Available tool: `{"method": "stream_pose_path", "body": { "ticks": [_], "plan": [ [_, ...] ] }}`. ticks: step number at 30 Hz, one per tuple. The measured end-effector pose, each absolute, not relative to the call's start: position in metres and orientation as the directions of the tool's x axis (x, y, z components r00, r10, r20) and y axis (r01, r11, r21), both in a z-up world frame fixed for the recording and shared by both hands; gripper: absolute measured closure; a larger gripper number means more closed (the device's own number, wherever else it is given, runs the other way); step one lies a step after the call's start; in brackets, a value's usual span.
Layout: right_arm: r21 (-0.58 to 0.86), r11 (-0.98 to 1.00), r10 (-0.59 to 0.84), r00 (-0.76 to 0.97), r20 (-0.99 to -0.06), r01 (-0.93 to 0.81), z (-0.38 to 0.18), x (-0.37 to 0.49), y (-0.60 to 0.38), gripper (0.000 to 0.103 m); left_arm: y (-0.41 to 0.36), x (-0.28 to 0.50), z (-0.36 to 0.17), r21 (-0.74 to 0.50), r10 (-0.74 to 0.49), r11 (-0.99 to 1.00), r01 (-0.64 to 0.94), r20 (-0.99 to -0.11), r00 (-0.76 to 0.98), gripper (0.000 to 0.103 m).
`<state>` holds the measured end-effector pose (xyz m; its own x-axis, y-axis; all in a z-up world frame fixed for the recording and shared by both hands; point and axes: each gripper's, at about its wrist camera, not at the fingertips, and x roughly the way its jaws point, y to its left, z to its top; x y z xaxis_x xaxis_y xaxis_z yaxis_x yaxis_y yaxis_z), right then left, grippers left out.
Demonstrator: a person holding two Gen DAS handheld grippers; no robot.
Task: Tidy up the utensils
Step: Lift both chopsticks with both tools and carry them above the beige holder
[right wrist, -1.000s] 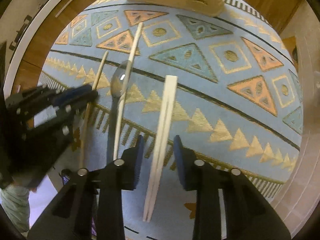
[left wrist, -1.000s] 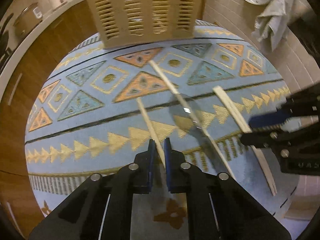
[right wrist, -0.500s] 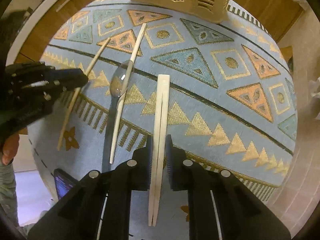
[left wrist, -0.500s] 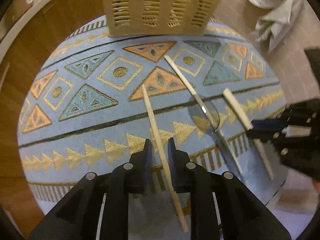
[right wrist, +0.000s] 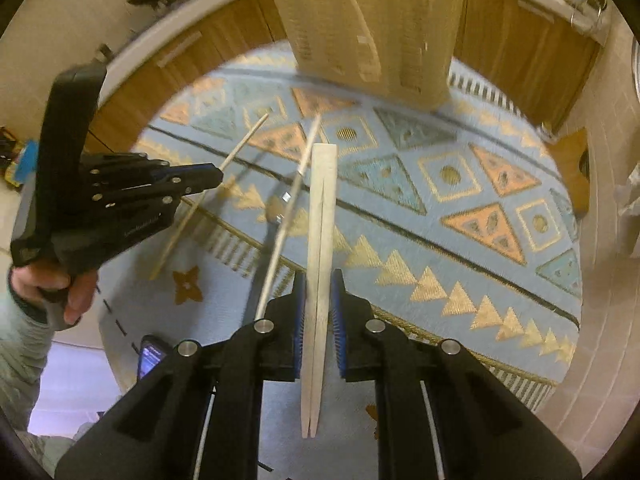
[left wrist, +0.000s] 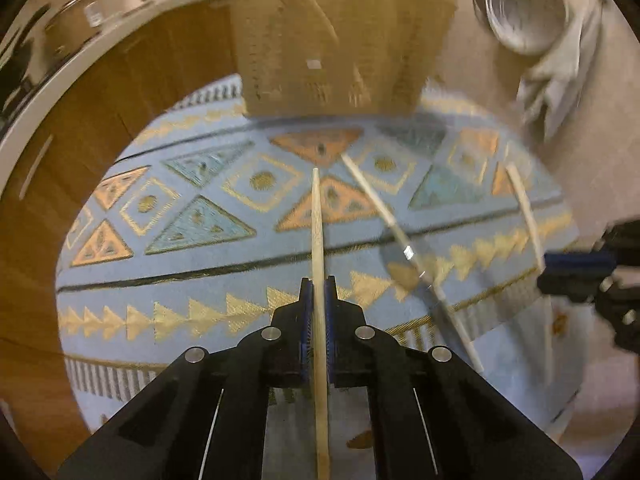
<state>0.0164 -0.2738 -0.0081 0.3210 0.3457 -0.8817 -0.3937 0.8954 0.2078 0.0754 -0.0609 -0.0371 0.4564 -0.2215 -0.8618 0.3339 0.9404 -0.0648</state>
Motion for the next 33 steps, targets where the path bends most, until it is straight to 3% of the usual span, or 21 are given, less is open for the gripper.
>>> {"method": "stream_pose_path", "body": {
  "ticks": [4,11,14,25,33],
  "plan": [
    [0.261,0.876,0.429,0.407,-0.806,-0.406,0.015,-0.003,-0.288,0.092,-0.053,0.054,-0.005,-0.068,-0.262,0.940,0.334,-0.771,0.580,0.100],
    [0.438,0.786,0.618,0.583,-0.528,-0.436,0.059,-0.027,-0.324,0.092,-0.067,0.025,0.053,-0.026,-0.310,0.930,0.367,-0.596,0.741,0.100],
    [0.451,0.766,0.636,0.638,-0.434,-0.458,0.083,-0.021,-0.327,0.092,-0.069,0.021,0.081,-0.078,-0.395,0.906,0.416,-0.510,0.764,0.100],
    [0.320,0.853,0.493,0.838,-0.235,-0.412,0.169,0.038,-0.305,0.092,-0.088,0.060,0.169,-0.127,-0.491,0.871,0.475,-0.168,0.855,0.100],
    [0.189,0.949,0.293,0.929,-0.224,-0.254,0.172,0.113,-0.290,0.092,-0.119,0.117,0.182,-0.150,-0.473,0.874,0.462,-0.045,0.880,0.100]
  ]
}}
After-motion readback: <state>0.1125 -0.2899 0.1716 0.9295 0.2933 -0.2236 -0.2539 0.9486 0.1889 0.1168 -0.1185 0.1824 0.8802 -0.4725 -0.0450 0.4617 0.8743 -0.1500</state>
